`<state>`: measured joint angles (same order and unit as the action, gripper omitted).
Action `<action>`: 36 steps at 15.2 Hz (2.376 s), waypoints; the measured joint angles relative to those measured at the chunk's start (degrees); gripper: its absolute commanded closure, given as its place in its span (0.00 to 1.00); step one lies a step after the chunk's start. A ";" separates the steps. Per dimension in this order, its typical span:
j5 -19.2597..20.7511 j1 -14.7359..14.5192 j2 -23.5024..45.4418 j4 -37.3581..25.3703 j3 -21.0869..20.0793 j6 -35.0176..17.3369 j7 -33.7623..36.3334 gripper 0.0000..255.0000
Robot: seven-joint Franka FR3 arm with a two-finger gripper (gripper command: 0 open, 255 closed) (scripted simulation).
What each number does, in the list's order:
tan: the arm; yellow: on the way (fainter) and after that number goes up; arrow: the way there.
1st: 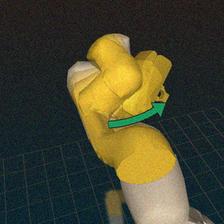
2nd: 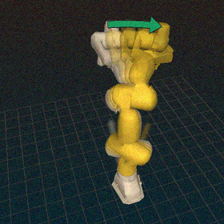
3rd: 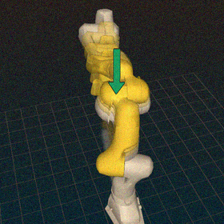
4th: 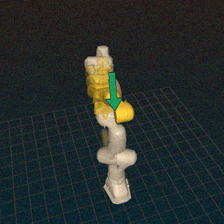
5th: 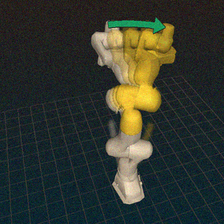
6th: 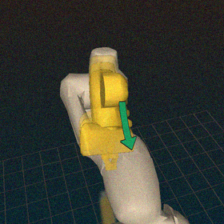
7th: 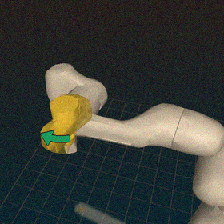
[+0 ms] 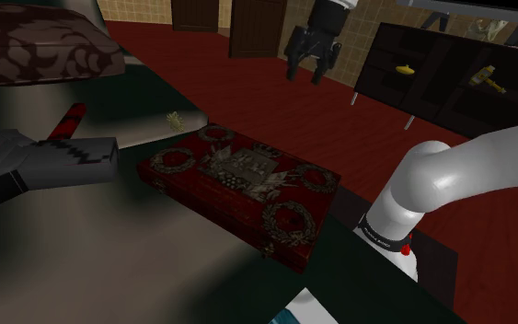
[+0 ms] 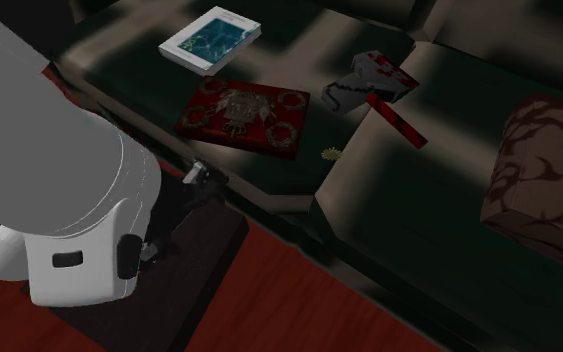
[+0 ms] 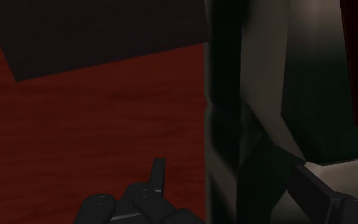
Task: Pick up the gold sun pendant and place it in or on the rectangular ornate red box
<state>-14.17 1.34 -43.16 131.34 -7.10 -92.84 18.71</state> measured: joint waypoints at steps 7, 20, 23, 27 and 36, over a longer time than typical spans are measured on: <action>-6.48 1.10 8.48 -4.06 -9.96 -3.72 18.56 0.00; -7.24 4.15 34.39 -21.59 -25.68 -12.70 53.48 0.00; -5.03 3.87 40.76 -25.38 -27.56 -15.12 59.96 0.00; -4.43 3.27 42.53 -24.47 -28.30 -17.85 61.55 0.00; -4.17 2.79 43.39 -22.65 -28.80 -20.61 61.84 0.00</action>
<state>-18.35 4.13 0.23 108.70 -35.90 -113.45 80.56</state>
